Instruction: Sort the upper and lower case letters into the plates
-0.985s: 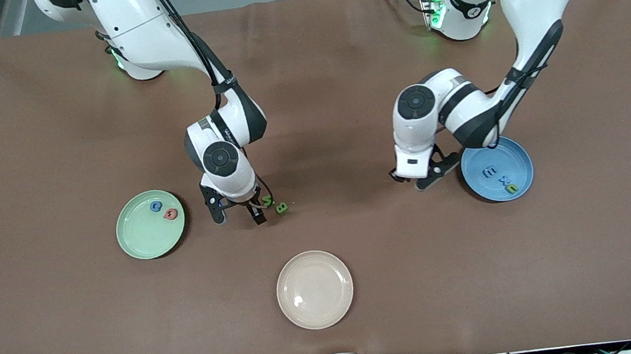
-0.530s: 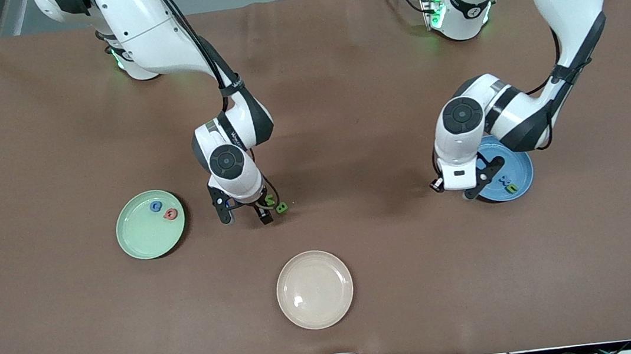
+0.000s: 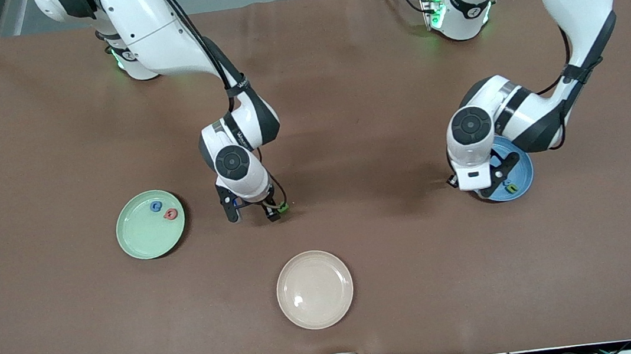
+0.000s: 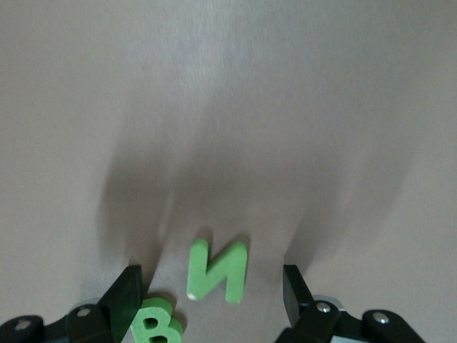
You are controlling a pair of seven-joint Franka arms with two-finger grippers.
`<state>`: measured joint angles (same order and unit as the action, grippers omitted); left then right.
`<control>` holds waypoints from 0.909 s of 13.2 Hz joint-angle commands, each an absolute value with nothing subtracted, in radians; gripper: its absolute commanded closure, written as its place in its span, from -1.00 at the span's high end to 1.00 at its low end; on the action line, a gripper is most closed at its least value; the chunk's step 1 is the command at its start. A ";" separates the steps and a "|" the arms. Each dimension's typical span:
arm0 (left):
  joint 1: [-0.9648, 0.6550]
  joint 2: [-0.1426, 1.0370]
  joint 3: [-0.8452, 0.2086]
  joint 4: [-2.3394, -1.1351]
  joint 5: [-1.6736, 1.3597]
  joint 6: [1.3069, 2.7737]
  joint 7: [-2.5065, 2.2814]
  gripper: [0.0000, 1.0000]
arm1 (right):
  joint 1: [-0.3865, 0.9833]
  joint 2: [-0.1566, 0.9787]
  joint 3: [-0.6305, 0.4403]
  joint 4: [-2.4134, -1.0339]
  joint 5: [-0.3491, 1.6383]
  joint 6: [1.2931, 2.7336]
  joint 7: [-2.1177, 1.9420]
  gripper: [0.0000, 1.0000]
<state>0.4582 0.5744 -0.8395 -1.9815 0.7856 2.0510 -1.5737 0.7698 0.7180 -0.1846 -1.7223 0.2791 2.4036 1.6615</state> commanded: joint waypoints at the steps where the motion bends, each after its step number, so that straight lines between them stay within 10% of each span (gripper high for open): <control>1: 0.563 0.557 -0.885 -1.991 0.773 2.022 -1.536 -0.96 | 0.782 0.729 -0.187 -1.709 0.301 2.395 1.669 0.63; 4: 0.571 0.568 -0.882 -1.990 0.752 2.022 -1.537 -0.52 | 0.787 0.729 -0.187 -1.710 0.299 2.395 1.661 0.43; 5: 0.586 0.569 -0.877 -1.990 0.747 2.022 -1.536 -0.09 | 0.787 0.727 -0.187 -1.712 0.296 2.393 1.664 0.43; 6: 0.603 0.571 -0.877 -1.990 0.747 2.022 -1.539 0.77 | 0.787 0.724 -0.189 -1.713 0.290 2.391 1.666 0.43; 7: 0.606 0.571 -0.879 -1.983 0.747 2.022 -1.537 0.99 | 0.787 0.724 -0.189 -1.713 0.285 2.388 1.666 0.43; 12: 0.565 0.574 -0.884 -1.895 0.741 2.008 -1.542 1.00 | 0.784 0.721 -0.196 -1.718 0.217 2.343 1.667 0.45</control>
<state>0.5869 0.5769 -0.8775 -1.9299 0.7594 2.0363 -1.5442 0.7762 0.7177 -0.1849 -1.7127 0.2574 2.3813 1.6608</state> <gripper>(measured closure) 0.000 0.273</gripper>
